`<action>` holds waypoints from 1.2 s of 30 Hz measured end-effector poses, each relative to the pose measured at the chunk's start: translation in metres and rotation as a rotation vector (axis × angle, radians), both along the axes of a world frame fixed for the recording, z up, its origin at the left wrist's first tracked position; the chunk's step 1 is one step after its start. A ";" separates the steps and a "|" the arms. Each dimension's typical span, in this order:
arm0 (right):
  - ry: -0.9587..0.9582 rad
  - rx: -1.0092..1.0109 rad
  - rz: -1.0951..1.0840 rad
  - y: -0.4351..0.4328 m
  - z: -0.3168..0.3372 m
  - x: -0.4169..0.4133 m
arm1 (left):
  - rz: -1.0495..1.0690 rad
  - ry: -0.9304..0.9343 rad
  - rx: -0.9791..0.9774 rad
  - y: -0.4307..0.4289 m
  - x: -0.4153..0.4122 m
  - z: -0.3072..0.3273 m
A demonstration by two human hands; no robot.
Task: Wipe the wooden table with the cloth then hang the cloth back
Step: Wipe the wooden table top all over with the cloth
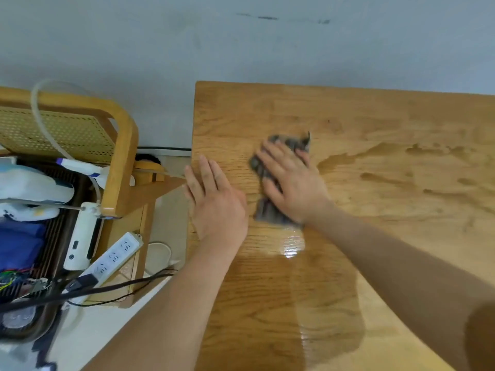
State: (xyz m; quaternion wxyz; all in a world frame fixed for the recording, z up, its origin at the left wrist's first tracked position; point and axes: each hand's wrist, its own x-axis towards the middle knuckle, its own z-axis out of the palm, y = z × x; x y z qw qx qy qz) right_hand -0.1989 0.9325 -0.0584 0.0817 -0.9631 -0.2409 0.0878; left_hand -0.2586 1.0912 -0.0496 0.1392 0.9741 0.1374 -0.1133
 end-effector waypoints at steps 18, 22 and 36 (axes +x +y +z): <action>0.011 0.112 -0.227 -0.001 -0.003 -0.051 | -0.188 -0.097 0.034 -0.026 0.000 -0.016; 0.026 0.050 -0.078 -0.035 -0.001 -0.080 | -0.181 -0.108 0.025 -0.029 0.004 -0.014; -0.112 0.144 -0.455 0.003 -0.011 0.085 | -0.200 -0.100 0.100 -0.029 0.003 -0.018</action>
